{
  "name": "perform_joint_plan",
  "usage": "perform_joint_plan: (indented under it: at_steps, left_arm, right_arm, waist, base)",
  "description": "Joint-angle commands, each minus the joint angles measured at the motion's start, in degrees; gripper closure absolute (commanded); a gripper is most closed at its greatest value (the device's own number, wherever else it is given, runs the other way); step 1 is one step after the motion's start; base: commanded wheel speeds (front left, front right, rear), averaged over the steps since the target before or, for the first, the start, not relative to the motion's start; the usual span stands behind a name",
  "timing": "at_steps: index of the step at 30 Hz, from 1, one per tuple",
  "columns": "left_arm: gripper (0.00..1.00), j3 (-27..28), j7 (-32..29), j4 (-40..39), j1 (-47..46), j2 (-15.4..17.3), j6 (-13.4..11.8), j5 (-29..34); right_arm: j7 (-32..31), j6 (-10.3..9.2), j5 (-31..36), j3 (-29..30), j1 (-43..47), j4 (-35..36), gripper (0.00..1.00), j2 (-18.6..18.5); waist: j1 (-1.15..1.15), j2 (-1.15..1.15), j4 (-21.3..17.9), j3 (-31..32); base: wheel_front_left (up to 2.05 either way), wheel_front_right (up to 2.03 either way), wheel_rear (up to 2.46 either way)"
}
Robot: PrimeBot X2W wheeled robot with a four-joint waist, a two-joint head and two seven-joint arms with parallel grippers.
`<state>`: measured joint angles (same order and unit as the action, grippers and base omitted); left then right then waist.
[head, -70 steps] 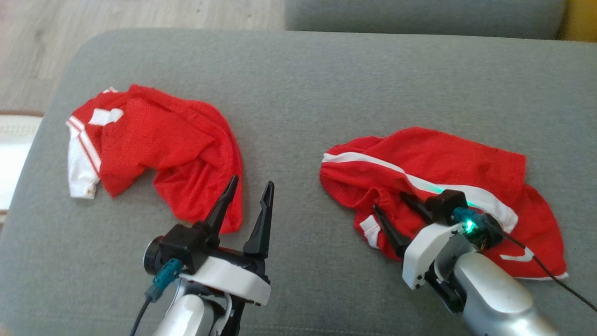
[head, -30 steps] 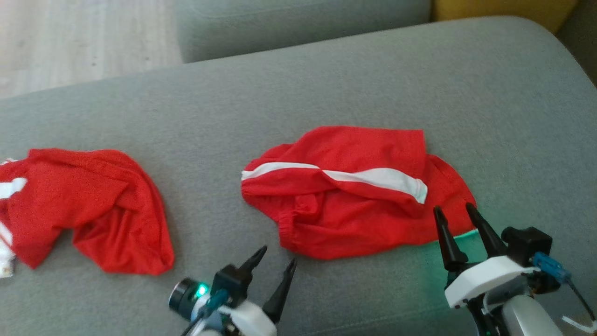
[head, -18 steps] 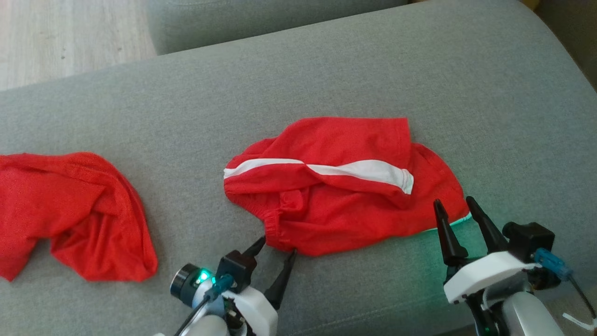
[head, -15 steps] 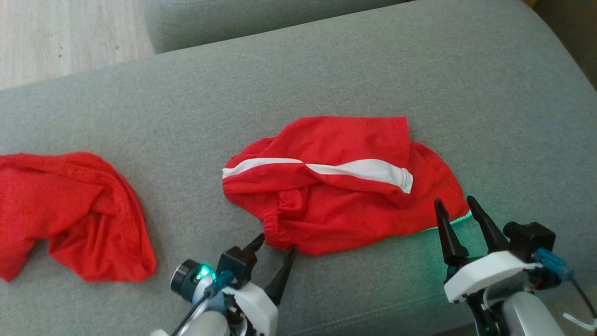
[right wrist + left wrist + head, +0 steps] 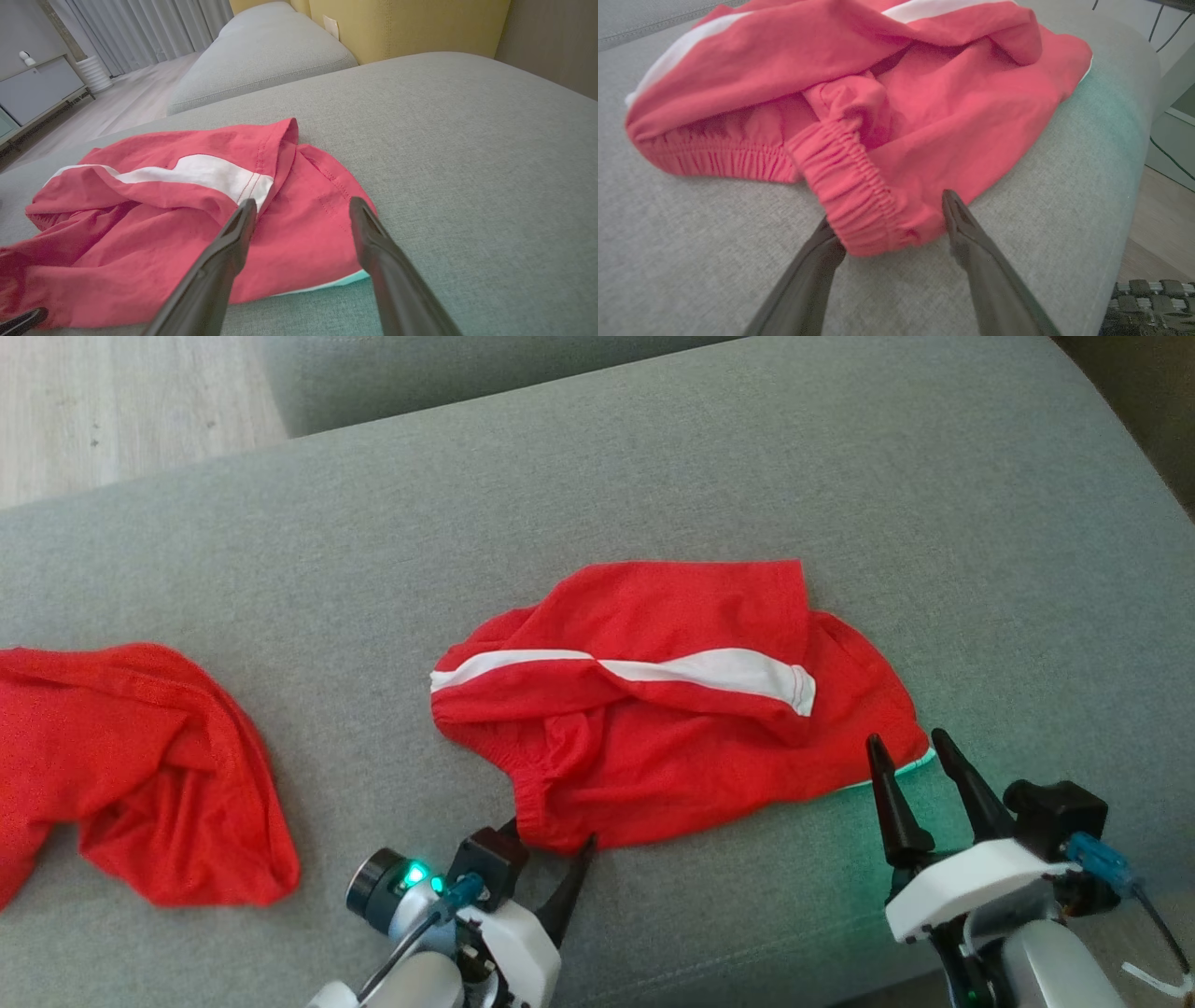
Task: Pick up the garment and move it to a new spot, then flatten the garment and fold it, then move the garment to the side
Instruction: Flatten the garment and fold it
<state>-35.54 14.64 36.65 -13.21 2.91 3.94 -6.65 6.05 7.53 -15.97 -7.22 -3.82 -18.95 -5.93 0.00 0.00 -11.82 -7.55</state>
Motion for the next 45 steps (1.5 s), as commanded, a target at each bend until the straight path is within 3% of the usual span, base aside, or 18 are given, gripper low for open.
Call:
perform_joint_plan:
  at_steps: [1,2,3,5,17,28,45]
  left_arm:
    - [0.00,1.14,0.36,-0.96,-2.61,-0.03,-0.31,0.03]
    - [0.05,1.03,0.36,-0.86,-2.66,-0.03,-0.27,-0.08]
    - [0.51,0.93,0.36,-0.83,-2.67,-0.03,-0.22,-0.24]
    - [0.99,0.82,0.36,-1.17,-2.59,-0.03,-0.14,-0.67]
    - [1.00,2.74,0.36,-7.07,-0.60,-0.03,-0.96,-1.68]
    - [1.00,1.49,0.36,-9.36,-0.04,-0.03,-0.96,-2.21]
    - [1.00,1.30,0.36,-10.00,0.78,-0.03,-1.07,-2.01]
  right_arm:
    - [0.67,-0.04,0.61,-0.89,-0.67,1.48,0.00,0.14]
    - [0.71,-0.04,0.69,-0.72,-0.65,1.34,0.00,0.16]
    - [0.70,-0.04,0.85,-0.40,-0.64,1.14,0.00,0.18]
    - [0.56,-0.04,1.58,0.63,-0.63,0.53,0.00,0.28]
    - [-1.88,-0.04,10.61,15.19,-2.91,-7.38,0.00,2.88]
    - [-2.12,-0.04,4.02,11.41,-5.99,-16.22,0.00,3.03]
    - [-0.91,-0.04,4.06,10.88,-10.21,-24.33,0.00,3.04]
  waist:
    - [0.00,0.00,0.08,0.06]
    - [0.00,0.00,0.15,0.11]
    - [0.00,0.00,0.24,0.19]
    - [0.00,0.00,0.54,0.48]
    - [0.00,0.00,4.22,2.06]
    - [0.00,0.00,5.87,2.33]
    - [0.00,0.00,6.40,2.91]
  base:
    - [0.00,0.00,0.00]
    - [0.00,0.00,0.00]
    - [0.00,0.00,0.00]
    - [0.00,0.00,0.00]
    - [0.00,0.00,0.00]
    - [0.00,0.00,0.00]
    - [0.00,0.00,0.00]
